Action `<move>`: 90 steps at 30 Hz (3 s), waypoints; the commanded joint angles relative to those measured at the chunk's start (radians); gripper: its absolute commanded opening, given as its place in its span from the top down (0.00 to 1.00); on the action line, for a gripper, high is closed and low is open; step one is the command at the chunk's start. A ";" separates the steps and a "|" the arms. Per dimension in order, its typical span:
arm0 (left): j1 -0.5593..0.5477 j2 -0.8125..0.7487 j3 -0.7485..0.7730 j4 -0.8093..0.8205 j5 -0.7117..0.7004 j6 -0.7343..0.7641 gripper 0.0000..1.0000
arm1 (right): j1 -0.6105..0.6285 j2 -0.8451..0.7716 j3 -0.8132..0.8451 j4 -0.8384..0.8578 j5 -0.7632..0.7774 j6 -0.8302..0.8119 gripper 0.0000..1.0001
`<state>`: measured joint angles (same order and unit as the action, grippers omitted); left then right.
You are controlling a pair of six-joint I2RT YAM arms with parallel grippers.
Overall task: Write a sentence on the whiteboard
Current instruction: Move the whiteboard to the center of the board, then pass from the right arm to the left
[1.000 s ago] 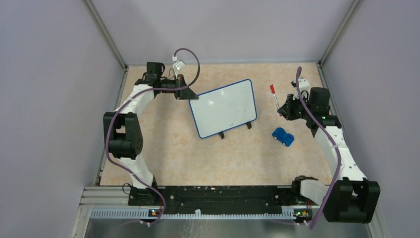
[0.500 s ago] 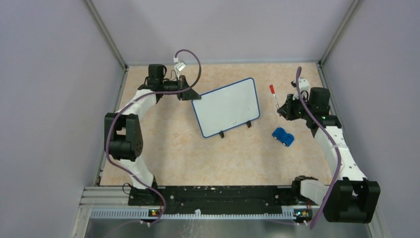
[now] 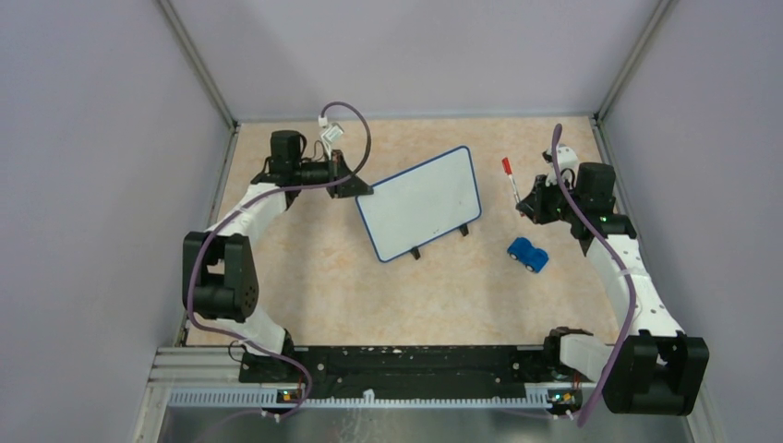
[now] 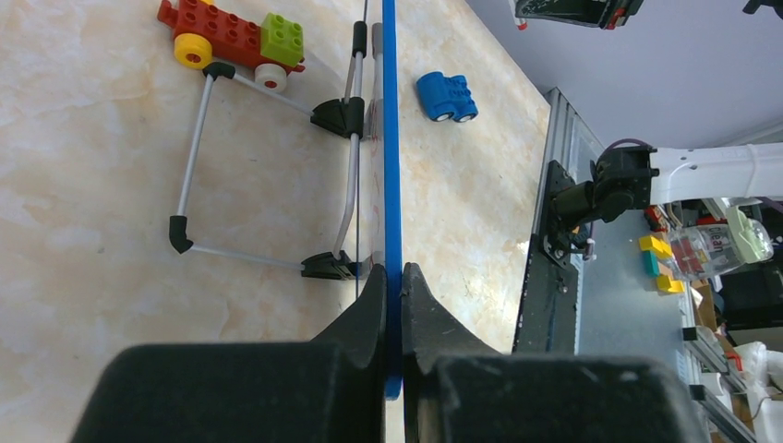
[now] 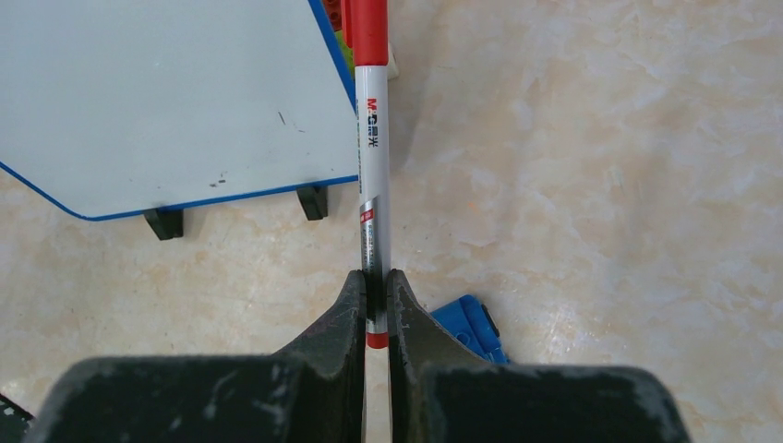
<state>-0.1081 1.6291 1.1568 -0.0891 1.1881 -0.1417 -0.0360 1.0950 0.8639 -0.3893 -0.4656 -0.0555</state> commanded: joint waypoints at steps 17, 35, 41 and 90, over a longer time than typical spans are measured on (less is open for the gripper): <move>-0.120 -0.144 -0.193 0.150 -0.124 -0.284 1.00 | -0.008 -0.015 0.020 0.029 -0.017 0.001 1.00; -0.248 -0.148 -0.264 0.144 -0.171 -0.271 1.00 | -0.007 -0.023 0.018 0.028 -0.024 0.000 1.00; -0.250 -0.159 -0.257 0.108 -0.205 -0.278 0.97 | -0.007 -0.026 0.023 0.025 -0.027 0.001 1.00; -0.309 -0.291 0.168 -0.463 0.082 0.033 0.13 | 0.633 0.084 0.506 -0.543 -0.169 -0.376 1.00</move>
<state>-0.3935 1.3548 1.3697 -0.6323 1.2488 -0.0181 0.5751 1.1725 1.3102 -0.9108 -0.6544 -0.3996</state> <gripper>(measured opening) 0.925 0.028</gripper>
